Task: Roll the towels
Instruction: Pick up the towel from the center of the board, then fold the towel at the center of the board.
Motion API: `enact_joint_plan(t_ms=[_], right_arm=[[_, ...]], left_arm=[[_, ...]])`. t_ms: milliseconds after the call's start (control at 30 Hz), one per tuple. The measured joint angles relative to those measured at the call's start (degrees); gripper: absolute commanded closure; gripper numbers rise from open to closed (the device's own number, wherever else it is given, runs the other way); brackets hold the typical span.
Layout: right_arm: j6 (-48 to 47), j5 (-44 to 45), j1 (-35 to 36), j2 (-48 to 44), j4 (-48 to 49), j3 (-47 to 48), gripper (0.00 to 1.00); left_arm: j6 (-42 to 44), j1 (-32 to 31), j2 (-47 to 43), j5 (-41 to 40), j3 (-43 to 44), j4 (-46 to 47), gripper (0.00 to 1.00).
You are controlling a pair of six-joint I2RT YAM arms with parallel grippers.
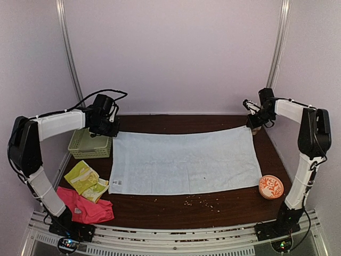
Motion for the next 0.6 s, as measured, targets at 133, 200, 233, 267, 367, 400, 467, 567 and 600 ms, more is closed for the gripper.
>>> enact_joint_plan(t_ms=[133, 200, 233, 267, 367, 400, 467, 567, 600], right_arm=[[-0.2, -1.1, -0.3, -0.4, 0.4, -1.3, 1.0], [-0.3, -1.8, -0.6, -1.1, 0.5, -2.7, 1.0], [-0.5, -2.0, -0.8, -1.7, 0.5, -3.7, 1.0], [-0.6, -2.2, -1.0, -2.3, 0.5, -4.5, 1.0], [-1.3, -3.2, -2.2, -5.0, 0.4, -7.4, 1.0], [-1.5, -3.7, -2.9, -6.0, 0.3, -8.3, 1.0], [-1.9, -4.8, -3.8, -7.8, 0.2, -9.9, 1.0], [-3.0, -6.7, -4.6, -10.9, 0.0, -12.9, 1.0], [-3.4, -7.2, -4.7, -11.9, -0.1, -14.1, 1.0]], left_arm=[[0.0, 0.0, -1.9, -0.3, -2.5, 0.0, 1.0], [0.0, 0.0, -3.0, -0.3, -3.1, 0.0, 1.0], [0.0, 0.0, -3.8, -0.3, -3.5, 0.1, 1.0], [0.1, 0.0, -4.5, -0.2, -3.8, 0.0, 1.0], [0.1, 0.0, -6.2, 0.1, -5.2, 0.3, 1.0], [0.3, 0.0, -6.8, 0.3, -5.8, 0.3, 1.0], [0.5, 0.0, -7.9, 0.8, -7.0, 0.3, 1.0], [0.7, -0.1, -9.5, 1.5, -9.1, 0.0, 1.0], [0.8, -0.1, -10.0, 1.7, -9.7, -0.3, 1.0]])
